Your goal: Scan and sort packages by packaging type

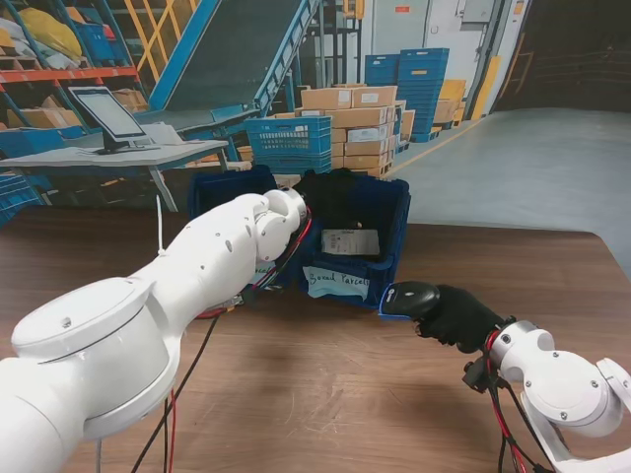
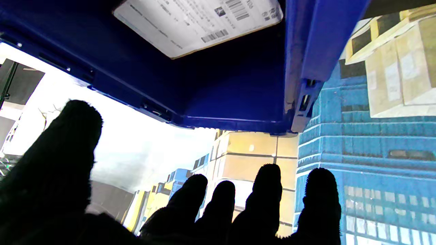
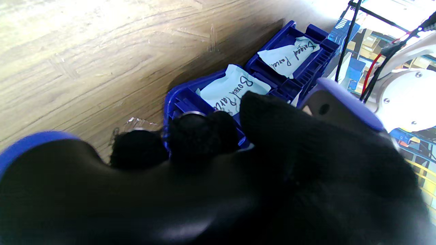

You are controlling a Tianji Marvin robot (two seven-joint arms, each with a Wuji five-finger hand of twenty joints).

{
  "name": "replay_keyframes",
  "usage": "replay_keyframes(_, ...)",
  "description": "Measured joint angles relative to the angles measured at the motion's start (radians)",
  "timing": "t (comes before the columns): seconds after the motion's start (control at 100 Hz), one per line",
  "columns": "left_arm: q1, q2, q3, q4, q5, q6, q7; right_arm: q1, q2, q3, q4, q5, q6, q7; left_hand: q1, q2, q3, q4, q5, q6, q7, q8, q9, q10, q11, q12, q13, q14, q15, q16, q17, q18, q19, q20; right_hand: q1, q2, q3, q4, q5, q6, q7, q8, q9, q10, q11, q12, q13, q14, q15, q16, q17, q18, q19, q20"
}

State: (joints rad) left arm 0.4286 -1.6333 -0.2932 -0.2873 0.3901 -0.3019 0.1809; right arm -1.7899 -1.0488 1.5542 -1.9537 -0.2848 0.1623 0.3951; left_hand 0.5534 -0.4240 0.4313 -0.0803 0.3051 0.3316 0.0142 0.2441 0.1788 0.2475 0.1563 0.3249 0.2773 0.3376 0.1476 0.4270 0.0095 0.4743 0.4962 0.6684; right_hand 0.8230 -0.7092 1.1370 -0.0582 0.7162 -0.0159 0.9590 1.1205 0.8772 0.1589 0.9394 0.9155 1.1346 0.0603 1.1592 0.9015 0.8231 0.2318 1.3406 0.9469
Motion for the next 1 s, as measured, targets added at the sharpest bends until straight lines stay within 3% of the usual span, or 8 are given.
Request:
replay_keyframes(0.18, 0.048, 0.074, -0.075, -0.185, 0.009, 0.086, 0.022, -0.006, 0.0, 0.01, -0.007, -0.001, 0.005, -0.003, 0.009, 0.036, -0.001, 0.004, 0.092, -0.005, 0.035, 0.001, 0.086, 0.002, 0.078, 0.019, 0.041, 0.001, 0.002, 0.0, 0.045, -0.003, 0.0, 0.014, 0.0, 0.0, 0.0, 0.0, 0.0, 0.0, 0.0, 0.0, 0.0, 0.0, 0.0, 0.0, 0.0, 0.0, 0.0, 0.0, 0.0, 0.0, 0.0, 0.0)
replay_keyframes(0.25, 0.074, 0.118, -0.087, -0.281, 0.008, 0.118, 0.023, -0.01, 0.0, 0.015, -0.013, -0.002, 0.011, -0.005, 0.018, 0.04, -0.002, 0.005, 0.144, -0.018, 0.052, 0.003, 0.116, 0.0, 0.095, 0.019, 0.063, 0.001, 0.004, 0.0, 0.048, -0.004, 0.0, 0.014, 0.0, 0.0, 0.0, 0.0, 0.0, 0.0, 0.0, 0.0, 0.0, 0.0, 0.0, 0.0, 0.0, 0.0, 0.0, 0.0, 0.0, 0.0, 0.0, 0.0)
replay_keyframes(0.35, 0.12, 0.182, -0.128, -0.419, 0.027, 0.18, 0.016, -0.015, -0.001, 0.021, -0.021, -0.002, 0.02, -0.008, 0.017, 0.116, -0.002, 0.016, 0.204, -0.041, 0.079, 0.025, 0.18, -0.001, 0.12, 0.019, 0.088, 0.001, 0.014, 0.0, 0.067, -0.004, 0.0, 0.011, 0.0, 0.0, 0.0, 0.0, 0.0, 0.0, 0.0, 0.0, 0.0, 0.0, 0.0, 0.0, 0.0, 0.0, 0.0, 0.0, 0.0, 0.0, 0.0, 0.0)
replay_keyframes(0.48, 0.191, 0.254, -0.209, -0.568, 0.035, 0.22, -0.024, -0.017, -0.002, 0.023, -0.032, -0.003, 0.039, -0.026, 0.075, 0.163, -0.027, 0.028, 0.252, -0.066, 0.122, 0.042, 0.228, 0.002, 0.133, 0.019, 0.113, 0.001, 0.014, -0.012, 0.07, -0.004, 0.001, -0.035, 0.0, 0.0, 0.0, 0.0, 0.0, 0.0, 0.0, 0.0, 0.0, 0.0, 0.0, 0.0, 0.0, 0.0, 0.0, 0.0, 0.0, 0.0, 0.0, 0.0)
replay_keyframes(0.6, 0.262, 0.318, -0.272, -0.697, 0.078, 0.251, -0.055, -0.017, -0.007, 0.022, -0.041, -0.001, 0.058, -0.049, 0.078, 0.175, -0.04, 0.028, 0.268, -0.077, 0.125, 0.047, 0.232, 0.001, 0.133, 0.019, 0.113, 0.001, 0.014, -0.025, 0.07, -0.007, 0.001, -0.075, 0.0, 0.0, 0.0, 0.0, 0.0, 0.0, 0.0, 0.0, 0.0, 0.0, 0.0, 0.0, 0.0, 0.0, 0.0, 0.0, 0.0, 0.0, 0.0, 0.0)
replay_keyframes(0.77, 0.368, 0.378, -0.365, -0.829, 0.089, 0.264, -0.086, -0.016, -0.011, 0.021, -0.054, -0.008, 0.075, -0.064, 0.084, 0.175, -0.072, 0.028, 0.268, -0.077, 0.125, 0.047, 0.232, 0.001, 0.133, 0.019, 0.113, 0.001, 0.014, -0.037, 0.069, -0.007, 0.0, -0.108, 0.0, 0.0, 0.0, 0.0, 0.0, 0.0, 0.0, 0.0, 0.0, 0.0, 0.0, 0.0, 0.0, 0.0, 0.0, 0.0, 0.0, 0.0, 0.0, 0.0)
replay_keyframes(0.96, 0.487, 0.424, -0.454, -0.953, 0.122, 0.263, -0.116, -0.016, -0.017, 0.02, -0.065, -0.008, 0.094, -0.089, 0.096, 0.217, -0.111, 0.028, 0.267, -0.077, 0.124, 0.047, 0.232, 0.001, 0.132, 0.016, 0.097, 0.001, 0.012, -0.051, 0.057, -0.008, -0.036, -0.147, 0.0, 0.0, 0.0, 0.0, 0.0, 0.0, -0.001, 0.0, 0.0, 0.0, 0.0, 0.0, 0.0, 0.0, 0.0, 0.0, 0.0, 0.0, 0.0, 0.0)
replay_keyframes(1.0, 0.511, 0.433, -0.471, -0.979, 0.124, 0.262, -0.128, -0.016, -0.018, 0.019, -0.066, -0.008, 0.096, -0.092, 0.107, 0.227, -0.14, 0.041, 0.257, -0.077, 0.123, 0.047, 0.232, 0.001, 0.132, 0.008, 0.097, 0.001, 0.012, -0.054, 0.055, -0.008, -0.044, -0.154, 0.0, 0.0, 0.0, 0.0, 0.0, 0.0, -0.001, 0.0, 0.0, 0.0, 0.0, 0.0, 0.0, 0.0, 0.0, 0.0, 0.0, 0.0, 0.0, 0.0)
